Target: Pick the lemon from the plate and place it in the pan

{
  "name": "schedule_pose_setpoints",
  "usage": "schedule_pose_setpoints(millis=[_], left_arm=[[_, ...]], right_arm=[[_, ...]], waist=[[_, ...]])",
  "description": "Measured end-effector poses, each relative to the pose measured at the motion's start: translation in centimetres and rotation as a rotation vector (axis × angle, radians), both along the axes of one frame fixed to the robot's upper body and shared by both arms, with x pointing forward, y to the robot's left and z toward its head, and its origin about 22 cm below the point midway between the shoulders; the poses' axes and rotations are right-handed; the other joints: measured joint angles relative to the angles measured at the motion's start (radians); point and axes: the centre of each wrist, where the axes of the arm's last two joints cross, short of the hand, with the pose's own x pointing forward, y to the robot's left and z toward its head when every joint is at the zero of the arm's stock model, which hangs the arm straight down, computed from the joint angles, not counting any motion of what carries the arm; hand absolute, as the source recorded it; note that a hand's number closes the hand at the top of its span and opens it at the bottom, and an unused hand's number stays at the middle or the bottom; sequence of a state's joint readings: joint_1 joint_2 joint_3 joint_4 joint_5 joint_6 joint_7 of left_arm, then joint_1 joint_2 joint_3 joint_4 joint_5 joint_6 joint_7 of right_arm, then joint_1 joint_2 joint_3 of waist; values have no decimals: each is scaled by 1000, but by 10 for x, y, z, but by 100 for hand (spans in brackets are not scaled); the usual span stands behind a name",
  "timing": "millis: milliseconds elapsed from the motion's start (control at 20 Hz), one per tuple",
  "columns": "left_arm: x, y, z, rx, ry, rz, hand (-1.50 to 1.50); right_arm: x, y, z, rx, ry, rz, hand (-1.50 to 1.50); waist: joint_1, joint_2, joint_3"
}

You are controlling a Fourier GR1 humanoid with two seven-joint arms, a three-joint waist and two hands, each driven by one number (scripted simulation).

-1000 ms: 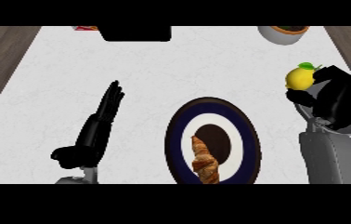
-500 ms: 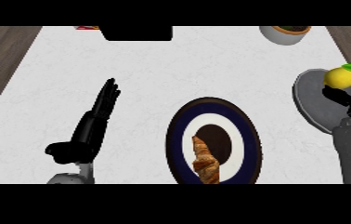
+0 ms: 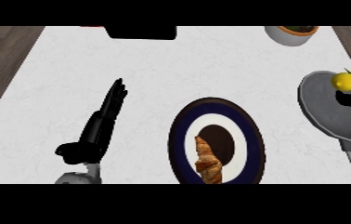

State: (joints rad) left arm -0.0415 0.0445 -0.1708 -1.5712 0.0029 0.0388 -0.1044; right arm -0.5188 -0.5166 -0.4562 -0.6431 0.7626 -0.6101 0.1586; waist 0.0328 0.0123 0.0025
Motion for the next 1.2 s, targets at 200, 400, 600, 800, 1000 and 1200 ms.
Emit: schedule_pose_setpoints(millis=[200, 400, 600, 800, 1000, 1200], left_arm=[[0, -1, 1, 1, 0, -12, 0], [0, -1, 1, 3, -6, -14, 0], [-3, -1, -1, 3, 1, -9, 0], [-2, 9, -1, 3, 3, 14, 0], [-5, 11, 4, -1, 5, 19, 0], [0, 6, 1, 5, 3, 35, 0]], right_arm=[[6, -4, -2, 160, 72, 85, -150], [9, -6, -7, 220, 33, 144, -150], [12, -4, -8, 219, -132, 155, -150], [5, -16, -4, 250, -288, 157, -150], [-15, -36, -9, 324, -388, 165, -150], [-38, -50, -18, 421, -465, 212, -150]], waist=[[10, 4, 2], [14, 6, 3], [8, 4, 3], [-4, 0, 2], [-17, -6, 1], [-32, -11, -1]])
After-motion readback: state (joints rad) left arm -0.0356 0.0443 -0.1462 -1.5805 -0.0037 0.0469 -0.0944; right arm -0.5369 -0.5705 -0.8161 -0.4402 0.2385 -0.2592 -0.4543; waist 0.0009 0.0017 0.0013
